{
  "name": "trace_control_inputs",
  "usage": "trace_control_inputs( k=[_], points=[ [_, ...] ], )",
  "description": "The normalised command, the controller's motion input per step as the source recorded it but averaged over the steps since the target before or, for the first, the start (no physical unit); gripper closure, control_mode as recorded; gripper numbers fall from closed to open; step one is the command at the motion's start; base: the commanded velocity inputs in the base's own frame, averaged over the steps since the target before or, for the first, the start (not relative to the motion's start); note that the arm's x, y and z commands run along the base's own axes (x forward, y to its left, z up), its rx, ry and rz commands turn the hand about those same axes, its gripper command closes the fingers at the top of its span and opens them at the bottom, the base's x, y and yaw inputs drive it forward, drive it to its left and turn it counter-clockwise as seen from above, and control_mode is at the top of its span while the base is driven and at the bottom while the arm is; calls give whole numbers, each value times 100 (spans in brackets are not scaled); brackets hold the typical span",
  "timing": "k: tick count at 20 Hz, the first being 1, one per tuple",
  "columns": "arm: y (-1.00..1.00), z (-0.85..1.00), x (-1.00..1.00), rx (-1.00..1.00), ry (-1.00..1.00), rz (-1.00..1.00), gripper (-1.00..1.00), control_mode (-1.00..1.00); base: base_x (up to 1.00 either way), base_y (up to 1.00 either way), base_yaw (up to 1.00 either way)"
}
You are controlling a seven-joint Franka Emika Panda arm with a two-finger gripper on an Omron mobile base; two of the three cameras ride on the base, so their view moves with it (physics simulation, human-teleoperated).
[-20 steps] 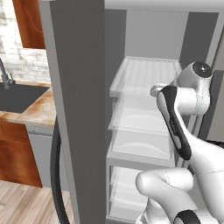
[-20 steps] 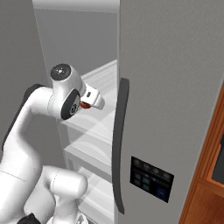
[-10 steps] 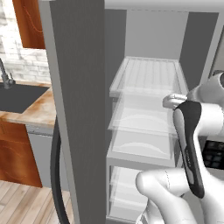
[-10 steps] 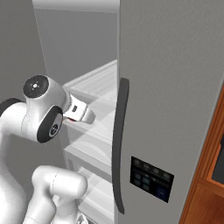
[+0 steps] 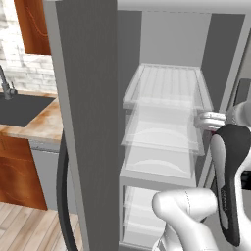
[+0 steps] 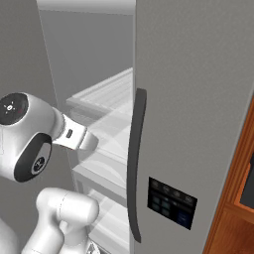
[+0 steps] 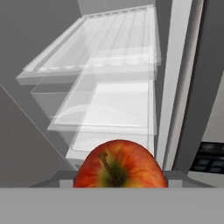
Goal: Pick the pear and apple from the fridge and place them inside the tupperware on the counter.
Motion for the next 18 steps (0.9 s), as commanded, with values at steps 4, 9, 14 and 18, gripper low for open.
trace_control_inputs(
  k=[4, 9, 14, 18],
  points=[
    [2, 19, -49, 0, 0, 0, 100, -100, 0, 0, 0],
    [7, 3, -39, 0, 0, 0, 100, 100, -14, 3, 0],
    [0, 0, 0, 0, 0, 0, 100, 100, -87, 21, 0],
    [0, 0, 0, 0, 0, 0, 100, 100, -93, 27, 1]
  ],
)
